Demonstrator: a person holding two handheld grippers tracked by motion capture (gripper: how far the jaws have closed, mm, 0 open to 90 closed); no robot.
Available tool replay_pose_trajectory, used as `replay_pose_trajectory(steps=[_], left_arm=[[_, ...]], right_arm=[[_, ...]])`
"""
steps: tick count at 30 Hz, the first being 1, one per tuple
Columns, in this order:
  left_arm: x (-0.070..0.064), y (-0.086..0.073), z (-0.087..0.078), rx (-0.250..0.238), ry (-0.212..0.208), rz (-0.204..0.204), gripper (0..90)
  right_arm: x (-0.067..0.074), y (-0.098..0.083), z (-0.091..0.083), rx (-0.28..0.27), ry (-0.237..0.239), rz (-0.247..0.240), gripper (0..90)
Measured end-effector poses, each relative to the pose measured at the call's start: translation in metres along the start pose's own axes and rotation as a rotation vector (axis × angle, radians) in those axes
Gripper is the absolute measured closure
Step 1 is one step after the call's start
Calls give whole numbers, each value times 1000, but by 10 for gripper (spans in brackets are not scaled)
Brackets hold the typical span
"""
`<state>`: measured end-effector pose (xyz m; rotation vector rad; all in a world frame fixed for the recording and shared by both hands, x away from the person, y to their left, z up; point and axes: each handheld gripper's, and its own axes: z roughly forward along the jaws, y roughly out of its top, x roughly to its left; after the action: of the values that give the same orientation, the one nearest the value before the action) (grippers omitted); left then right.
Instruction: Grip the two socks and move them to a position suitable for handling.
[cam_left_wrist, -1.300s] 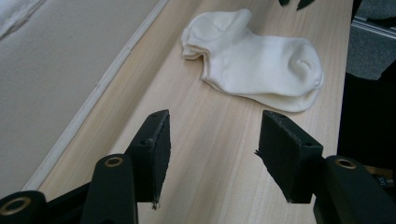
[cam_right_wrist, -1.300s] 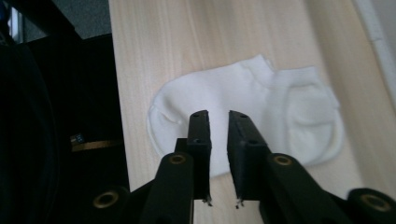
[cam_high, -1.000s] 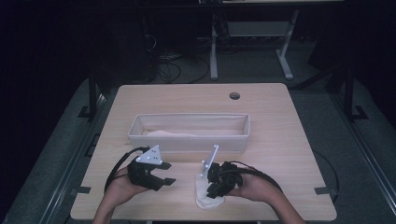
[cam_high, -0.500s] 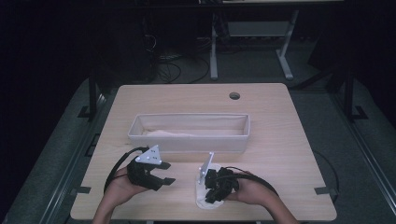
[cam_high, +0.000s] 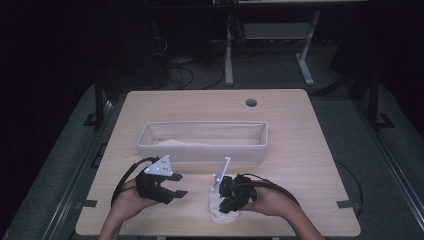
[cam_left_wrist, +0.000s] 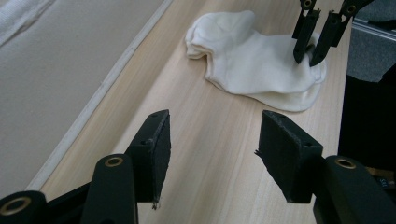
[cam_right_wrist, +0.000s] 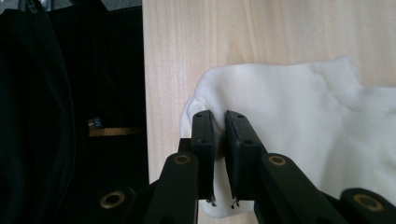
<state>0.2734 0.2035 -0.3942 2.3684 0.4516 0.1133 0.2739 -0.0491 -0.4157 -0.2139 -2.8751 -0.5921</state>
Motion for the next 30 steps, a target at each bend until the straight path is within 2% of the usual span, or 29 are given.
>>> replay_pose_trajectory(steps=[3,5,10,13,15,17,23,30], left_arm=[[0,0,-1,-5,0,2,437],[0,0,-1,-6,-1,1,437],[-1,1,1,-1,-4,4,437],[-3,3,2,0,-7,12,437],[-5,4,3,3,-10,17,437],[-6,5,6,10,-15,22,437],[-10,9,10,18,-30,34,440],[-17,15,16,30,-49,65,462]], right_arm=[[-1,1,8,4,26,10,785],[0,1,11,6,22,3,764],[-2,-3,7,-35,41,21,762],[-1,-3,12,-17,34,20,767],[-1,-3,16,-2,36,23,715],[-2,-4,12,-20,35,25,684],[-6,-7,-11,-63,-32,38,670],[-26,-11,-25,-76,-103,92,690]])
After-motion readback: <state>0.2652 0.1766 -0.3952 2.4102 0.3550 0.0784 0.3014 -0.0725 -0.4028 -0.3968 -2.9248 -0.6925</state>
